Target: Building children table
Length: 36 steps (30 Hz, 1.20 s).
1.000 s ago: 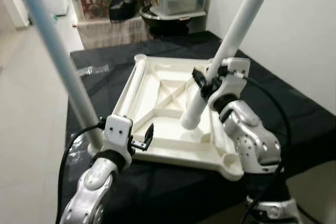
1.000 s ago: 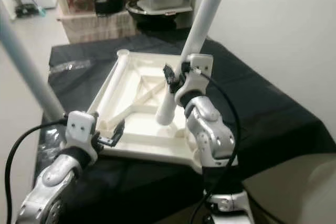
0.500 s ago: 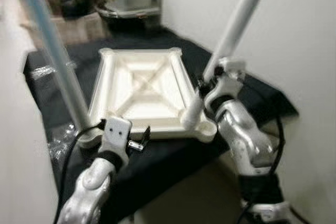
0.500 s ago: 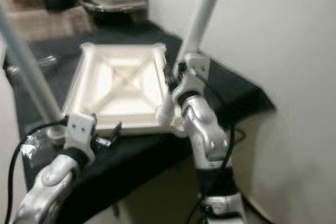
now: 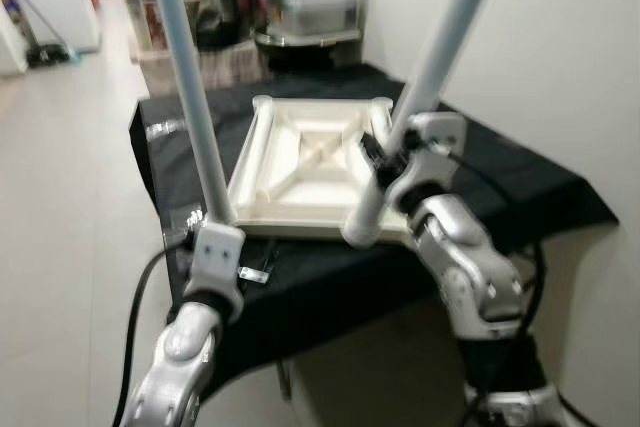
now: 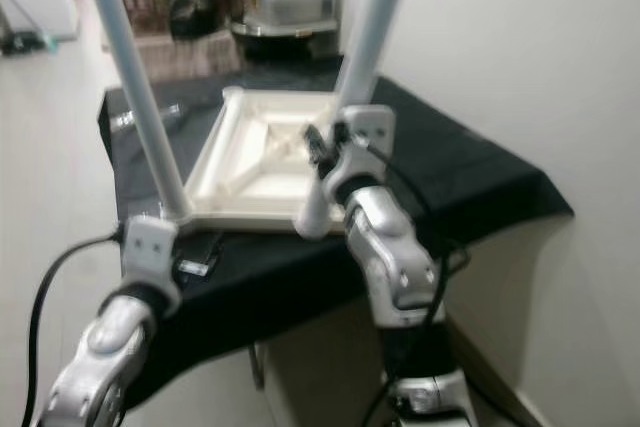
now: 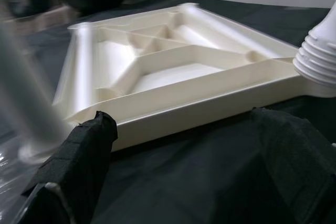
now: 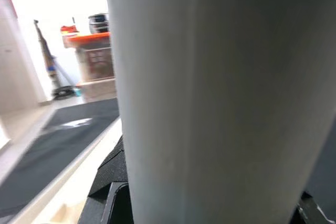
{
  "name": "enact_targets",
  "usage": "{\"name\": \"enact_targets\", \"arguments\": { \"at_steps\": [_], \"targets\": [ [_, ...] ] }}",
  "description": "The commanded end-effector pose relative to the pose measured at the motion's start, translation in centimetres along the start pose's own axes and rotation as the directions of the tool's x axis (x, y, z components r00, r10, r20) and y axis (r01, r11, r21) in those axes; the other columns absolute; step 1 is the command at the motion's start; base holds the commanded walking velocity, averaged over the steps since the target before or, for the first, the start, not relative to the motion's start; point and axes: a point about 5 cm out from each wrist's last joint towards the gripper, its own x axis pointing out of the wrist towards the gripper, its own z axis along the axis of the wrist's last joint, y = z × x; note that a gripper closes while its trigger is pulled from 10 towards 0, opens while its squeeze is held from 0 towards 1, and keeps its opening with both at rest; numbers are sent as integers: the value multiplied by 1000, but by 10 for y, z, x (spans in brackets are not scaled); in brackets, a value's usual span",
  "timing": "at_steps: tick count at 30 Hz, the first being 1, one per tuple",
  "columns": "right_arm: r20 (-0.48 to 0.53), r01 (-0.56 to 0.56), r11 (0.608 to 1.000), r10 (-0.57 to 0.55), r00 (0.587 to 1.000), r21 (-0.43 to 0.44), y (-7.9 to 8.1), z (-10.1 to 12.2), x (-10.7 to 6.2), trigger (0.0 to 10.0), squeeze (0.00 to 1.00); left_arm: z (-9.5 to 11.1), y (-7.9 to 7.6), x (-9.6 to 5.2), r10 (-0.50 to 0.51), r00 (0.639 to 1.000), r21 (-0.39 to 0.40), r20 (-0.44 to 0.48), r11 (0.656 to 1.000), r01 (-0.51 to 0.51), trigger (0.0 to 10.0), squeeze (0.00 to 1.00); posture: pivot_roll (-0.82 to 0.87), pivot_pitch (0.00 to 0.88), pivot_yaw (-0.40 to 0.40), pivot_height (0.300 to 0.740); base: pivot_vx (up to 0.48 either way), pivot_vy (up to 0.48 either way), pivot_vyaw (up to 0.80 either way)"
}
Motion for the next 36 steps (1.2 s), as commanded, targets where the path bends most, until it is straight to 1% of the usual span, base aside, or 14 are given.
{"name": "enact_targets", "arguments": {
  "at_steps": [1,4,7,13,14,21,26,28,31,32,36],
  "targets": [
    [30,-18,1000,18,999,12,5,5,2,10000,0,-3,1,0,0,1000,17,-11,1000,0,10000,0,-52,0,-25,740,0,-401,0],
    [60,-15,1000,14,998,12,4,10,2,10000,0,-4,-2,1,-13,1000,24,-6,1000,13,10000,0,-55,0,-23,740,0,-454,0],
    [74,-11,1000,11,997,8,3,12,2,10000,0,-4,-2,1,-9,1000,25,-1,1000,9,10000,0,-57,0,-22,740,0,-480,0],
    [90,6,1000,-4,996,-24,-1,14,0,10000,0,-3,2,1,12,1000,9,6,1000,-12,10000,0,-54,0,-23,740,0,0,0],
    [90,10,999,-8,996,-30,-1,14,0,10000,0,-4,3,1,15,1000,18,2,1000,-15,10000,0,-53,0,-23,740,0,0,0],
    [90,10,999,-5,996,-52,2,11,0,10000,0,-5,6,1,21,1000,27,-1,999,-21,10000,0,-50,0,-23,740,0,0,0],
    [91,10,998,-4,996,-67,3,10,-1,10000,0,-4,9,2,43,999,8,13,999,-44,10000,0,-48,0,-23,740,0,0,0],
    [92,12,997,-5,996,-70,3,10,-1,10000,0,-4,10,2,44,999,19,10,999,-44,10000,0,-49,0,-22,740,0,0,0],
    [93,14,997,-6,996,-79,3,9,-1,10000,0,-4,14,3,61,998,8,11,998,-61,10000,0,-49,0,-21,740,0,0,0],
    [95,17,997,-9,995,-81,3,9,-1,10000,0,-3,17,4,75,997,-13,17,997,-75,10000,0,-49,0,-19,740,0,0,0],
    [97,24,997,-17,995,-72,3,8,-1,10000,0,0,19,4,81,996,-36,33,996,-80,10000,0,-47,0,-19,740,159,0,0]
  ]
}}
